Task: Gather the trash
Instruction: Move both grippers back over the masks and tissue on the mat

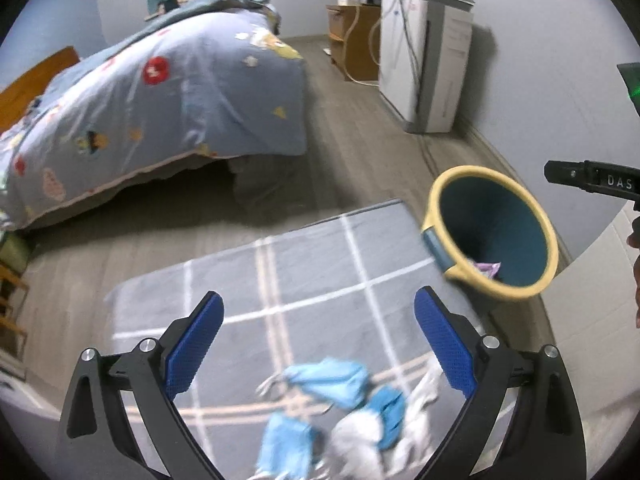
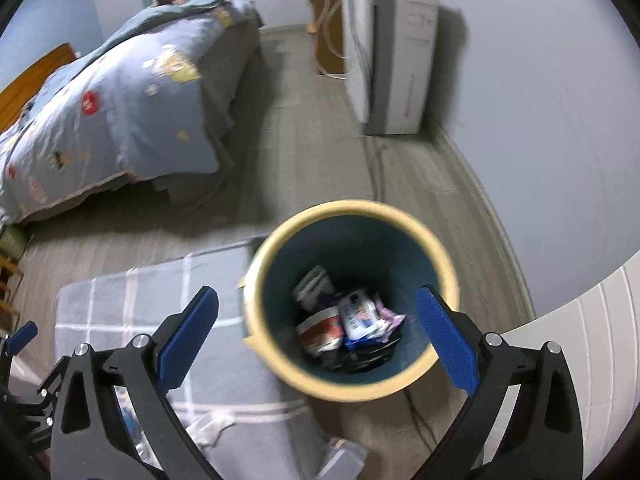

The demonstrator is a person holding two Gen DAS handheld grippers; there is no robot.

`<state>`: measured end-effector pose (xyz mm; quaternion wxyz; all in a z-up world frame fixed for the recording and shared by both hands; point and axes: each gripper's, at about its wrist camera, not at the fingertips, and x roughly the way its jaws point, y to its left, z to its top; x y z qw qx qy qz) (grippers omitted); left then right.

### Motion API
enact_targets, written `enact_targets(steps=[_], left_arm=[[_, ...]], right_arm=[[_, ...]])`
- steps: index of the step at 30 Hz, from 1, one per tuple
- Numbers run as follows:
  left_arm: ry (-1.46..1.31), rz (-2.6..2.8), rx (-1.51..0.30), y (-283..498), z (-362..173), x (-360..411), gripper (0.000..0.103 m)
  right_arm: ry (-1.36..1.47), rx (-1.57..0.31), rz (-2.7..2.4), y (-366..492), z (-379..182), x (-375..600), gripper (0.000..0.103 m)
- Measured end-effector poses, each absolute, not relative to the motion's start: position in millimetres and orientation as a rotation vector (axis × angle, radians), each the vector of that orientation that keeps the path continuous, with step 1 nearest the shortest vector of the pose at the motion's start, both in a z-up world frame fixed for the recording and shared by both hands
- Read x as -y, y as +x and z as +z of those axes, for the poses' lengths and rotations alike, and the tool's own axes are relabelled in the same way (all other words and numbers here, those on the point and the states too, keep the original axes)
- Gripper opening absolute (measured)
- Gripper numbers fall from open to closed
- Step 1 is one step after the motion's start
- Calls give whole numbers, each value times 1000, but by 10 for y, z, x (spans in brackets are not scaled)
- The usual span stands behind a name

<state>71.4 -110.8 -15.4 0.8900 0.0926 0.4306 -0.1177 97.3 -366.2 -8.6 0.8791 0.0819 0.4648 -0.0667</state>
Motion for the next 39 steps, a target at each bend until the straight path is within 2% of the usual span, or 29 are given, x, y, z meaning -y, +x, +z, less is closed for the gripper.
enact_targets(steps=[7,14,25,36,38,39], left_arm=[[126,-169,-920,372,-242,574,96],[106,-111,-931,74,-405,222,96],[112,-90,-978,-96,-663,-17,96],[72,-117,-1037,-55,-1003,-138,96],[65,-128,-1054,-45,-1073,-130,95],[68,-137,-1063,-39,-1105,-106,95]], right_arm=[[143,-971,-86,711,-156,3133,97],[140,-1053,-44,421,-485,2728,97],[197,-1188,-45,209,-965,2542,97],[173,-1218,-47,232,-1181,2373,97],[155,-1226,-51,255,-1220,2359,95],[146,-1231,-53,270,-1245,2346,89]])
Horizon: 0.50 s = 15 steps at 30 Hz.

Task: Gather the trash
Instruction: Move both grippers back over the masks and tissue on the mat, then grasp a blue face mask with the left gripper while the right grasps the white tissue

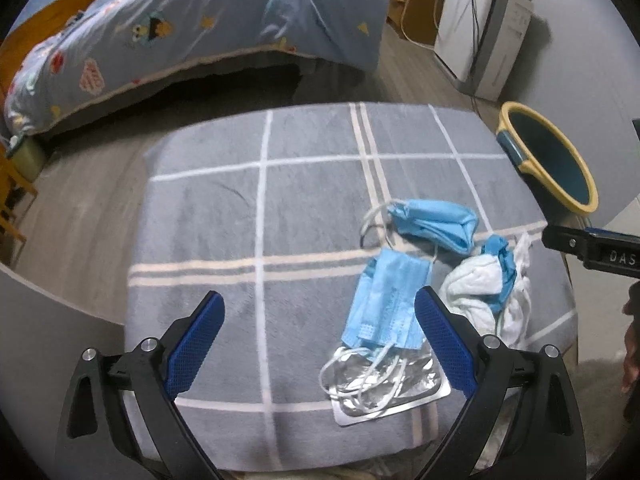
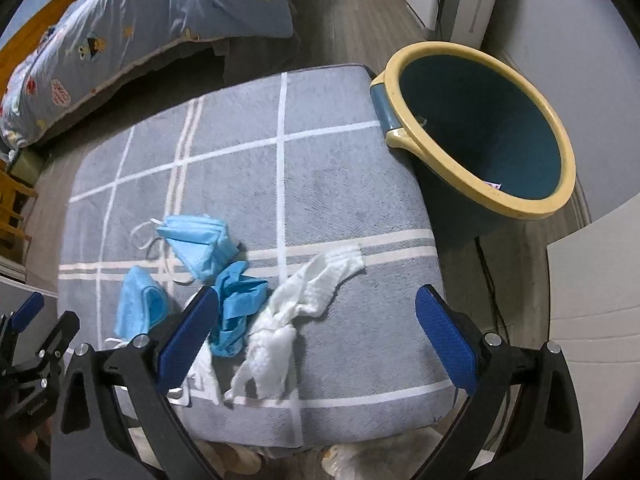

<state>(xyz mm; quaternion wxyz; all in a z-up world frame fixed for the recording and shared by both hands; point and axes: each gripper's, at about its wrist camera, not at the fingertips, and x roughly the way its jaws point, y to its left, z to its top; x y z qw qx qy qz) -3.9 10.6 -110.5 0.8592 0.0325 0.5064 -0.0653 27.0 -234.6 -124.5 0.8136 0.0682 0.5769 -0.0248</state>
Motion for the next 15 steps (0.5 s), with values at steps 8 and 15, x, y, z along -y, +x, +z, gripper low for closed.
enact_targets(steps=[8,15], left_arm=[[120,-194,-1098,-18,-1206,69,93],[147,-263,-1116,91,-1258,257,81]], right_arm=[[193,-1295,-51,287,-1426,2404,68],[252,-1321,-58,407,-1532,2468,64]])
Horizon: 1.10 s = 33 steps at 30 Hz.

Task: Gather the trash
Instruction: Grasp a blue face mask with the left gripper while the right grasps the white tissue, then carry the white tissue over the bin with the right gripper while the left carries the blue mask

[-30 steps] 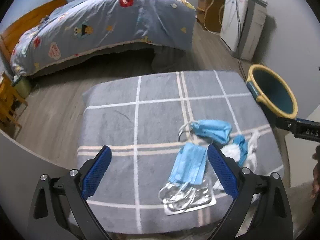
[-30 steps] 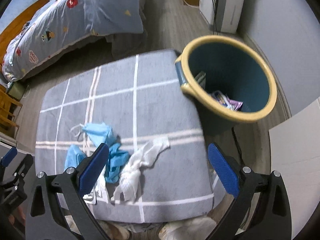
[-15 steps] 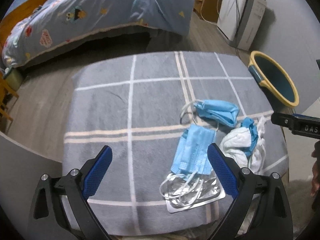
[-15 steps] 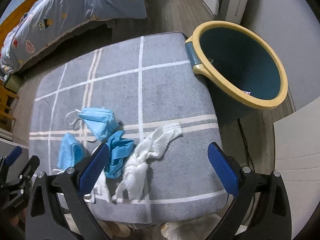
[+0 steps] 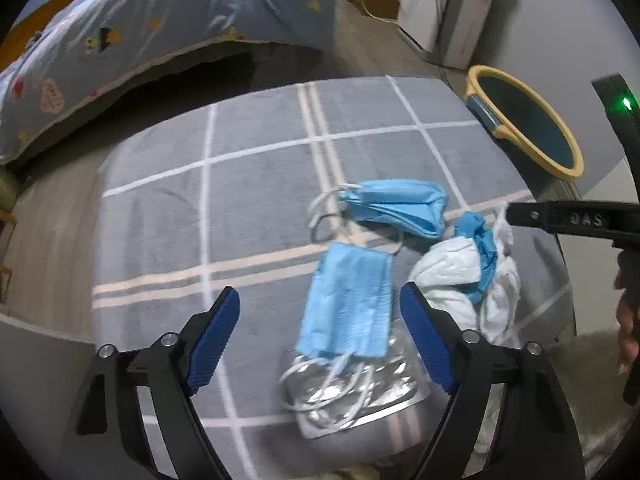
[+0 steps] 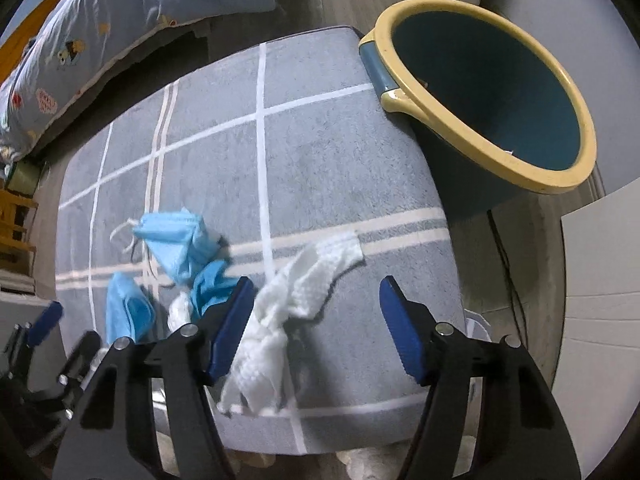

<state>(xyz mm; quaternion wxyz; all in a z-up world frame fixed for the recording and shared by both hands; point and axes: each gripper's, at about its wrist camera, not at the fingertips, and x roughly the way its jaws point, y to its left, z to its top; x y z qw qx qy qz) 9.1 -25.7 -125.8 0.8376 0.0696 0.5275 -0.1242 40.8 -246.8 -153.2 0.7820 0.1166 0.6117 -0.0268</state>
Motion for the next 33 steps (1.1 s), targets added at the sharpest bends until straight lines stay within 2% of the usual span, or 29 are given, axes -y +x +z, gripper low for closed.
enact_targets(steps=[8,11,13,16,19,21,23,26,33], left_arm=[[230,-287,-1171,143,-1532,424,62],[221,-290,-1188,172,-1573,418,52],[220,-290,-1194,190,-1595,410,49],[217,-285,-1195,216,-1613,390,47],[211,-287,-1195,235,-1619,391,38],[210,-290,-1192,243,-1613,387,21],[204,-289,-1188,241,-1589,372,15],[190,-291,-1165,237,-1519,358,12],[168,-279,-1086,211,-1297,327,11]], right_arm=[[256,-1363,-49,495,-1691,2427,59],[270,-1380,-40,524,-1736,2430,51],[273,-1386,-38,529,-1752,2429,49],[276,-1388,-22,544,-1760,2416,37],[274,-1388,0,553,-1755,2393,22],[265,-1382,10,555,-1736,2381,15],[262,-1367,17,566,-1696,2359,11],[260,-1339,23,552,-1627,2377,10],[254,-1254,45,562,-1362,2383,10]])
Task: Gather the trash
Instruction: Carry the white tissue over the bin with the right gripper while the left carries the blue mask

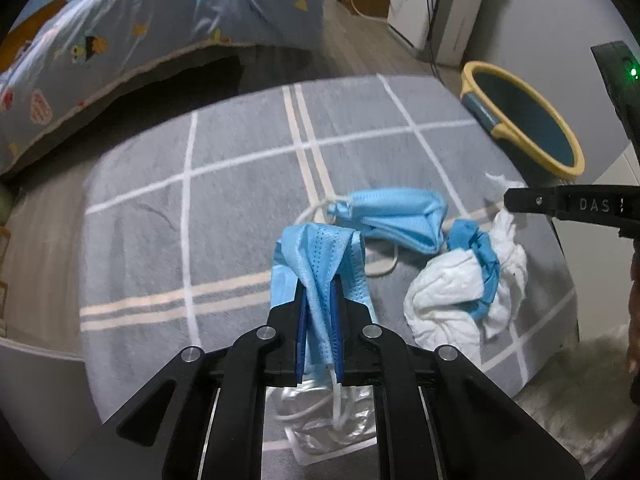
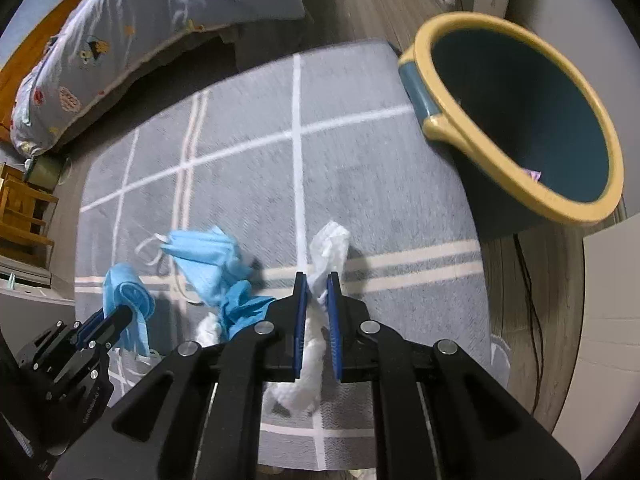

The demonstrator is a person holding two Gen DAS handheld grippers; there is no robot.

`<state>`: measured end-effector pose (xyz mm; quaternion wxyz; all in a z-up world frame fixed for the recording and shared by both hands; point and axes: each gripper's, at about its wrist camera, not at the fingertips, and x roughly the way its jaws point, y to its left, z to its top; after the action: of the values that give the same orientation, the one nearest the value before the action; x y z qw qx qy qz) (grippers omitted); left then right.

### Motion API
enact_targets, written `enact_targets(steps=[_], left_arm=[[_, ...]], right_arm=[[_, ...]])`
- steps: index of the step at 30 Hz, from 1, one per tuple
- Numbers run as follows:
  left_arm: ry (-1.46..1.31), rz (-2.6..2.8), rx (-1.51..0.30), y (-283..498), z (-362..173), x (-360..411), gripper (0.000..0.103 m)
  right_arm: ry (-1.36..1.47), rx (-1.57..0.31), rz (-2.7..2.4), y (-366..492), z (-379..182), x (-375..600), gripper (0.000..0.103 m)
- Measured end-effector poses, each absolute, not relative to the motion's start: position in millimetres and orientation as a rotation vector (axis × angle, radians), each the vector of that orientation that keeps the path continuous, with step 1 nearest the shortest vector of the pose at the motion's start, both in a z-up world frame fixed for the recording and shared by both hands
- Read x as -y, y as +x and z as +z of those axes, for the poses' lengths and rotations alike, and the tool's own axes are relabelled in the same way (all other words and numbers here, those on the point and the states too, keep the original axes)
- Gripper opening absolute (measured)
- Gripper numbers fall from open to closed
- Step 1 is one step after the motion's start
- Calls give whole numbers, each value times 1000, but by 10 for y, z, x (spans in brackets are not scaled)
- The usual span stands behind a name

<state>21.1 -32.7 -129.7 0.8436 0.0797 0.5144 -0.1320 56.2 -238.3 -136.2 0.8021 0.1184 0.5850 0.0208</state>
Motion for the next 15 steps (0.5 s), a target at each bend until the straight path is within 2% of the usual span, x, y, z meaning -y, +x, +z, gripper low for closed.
enact_targets(steps=[15], left_arm=[[86,-284,-927,326,-640,462,12]], right_arm=[[74,-980,76,791,-409,2514,10]])
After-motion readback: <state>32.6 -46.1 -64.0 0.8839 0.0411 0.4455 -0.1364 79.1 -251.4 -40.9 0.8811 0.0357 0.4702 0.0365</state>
